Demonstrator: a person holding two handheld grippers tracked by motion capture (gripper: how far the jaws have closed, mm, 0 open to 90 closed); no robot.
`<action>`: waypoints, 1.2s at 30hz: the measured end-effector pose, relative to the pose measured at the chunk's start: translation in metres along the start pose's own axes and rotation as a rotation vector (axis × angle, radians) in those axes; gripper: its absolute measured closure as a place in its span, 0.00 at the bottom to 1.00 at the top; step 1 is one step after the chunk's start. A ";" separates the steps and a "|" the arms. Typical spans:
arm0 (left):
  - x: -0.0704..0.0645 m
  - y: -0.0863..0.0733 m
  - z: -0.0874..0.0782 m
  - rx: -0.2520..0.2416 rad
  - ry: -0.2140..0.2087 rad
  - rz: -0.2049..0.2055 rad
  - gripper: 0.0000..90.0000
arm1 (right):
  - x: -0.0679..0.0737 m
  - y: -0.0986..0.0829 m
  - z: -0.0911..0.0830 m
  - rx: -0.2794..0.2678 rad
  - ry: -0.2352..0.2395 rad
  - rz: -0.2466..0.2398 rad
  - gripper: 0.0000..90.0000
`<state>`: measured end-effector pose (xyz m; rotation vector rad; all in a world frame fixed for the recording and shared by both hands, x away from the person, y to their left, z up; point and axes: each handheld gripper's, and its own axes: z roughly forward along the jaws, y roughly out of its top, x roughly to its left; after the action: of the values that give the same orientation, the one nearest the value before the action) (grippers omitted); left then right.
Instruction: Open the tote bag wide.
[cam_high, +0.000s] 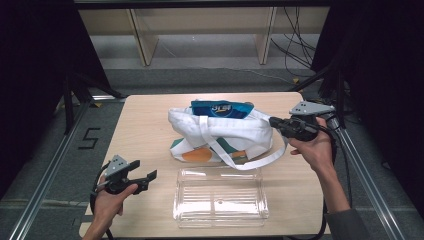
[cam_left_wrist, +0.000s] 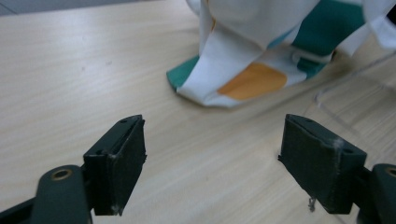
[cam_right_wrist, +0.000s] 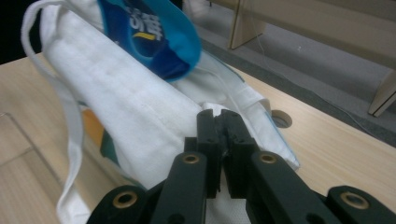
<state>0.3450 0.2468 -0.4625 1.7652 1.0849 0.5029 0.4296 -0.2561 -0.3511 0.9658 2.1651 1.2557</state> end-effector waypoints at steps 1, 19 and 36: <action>-0.001 0.006 0.000 -0.012 -0.005 0.004 0.27 | -0.003 -0.002 0.005 -0.007 -0.009 0.009 0.97; -0.016 0.063 0.023 -0.074 -0.113 0.094 0.62 | -0.016 -0.029 0.038 -0.003 -0.007 0.046 0.97; -0.054 0.123 0.039 -0.106 -0.223 0.204 0.72 | 0.014 -0.079 0.063 0.169 0.101 0.035 0.97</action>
<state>0.4005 0.1647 -0.3636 1.7982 0.7156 0.4653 0.4361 -0.2371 -0.4508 1.0304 2.3736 1.1759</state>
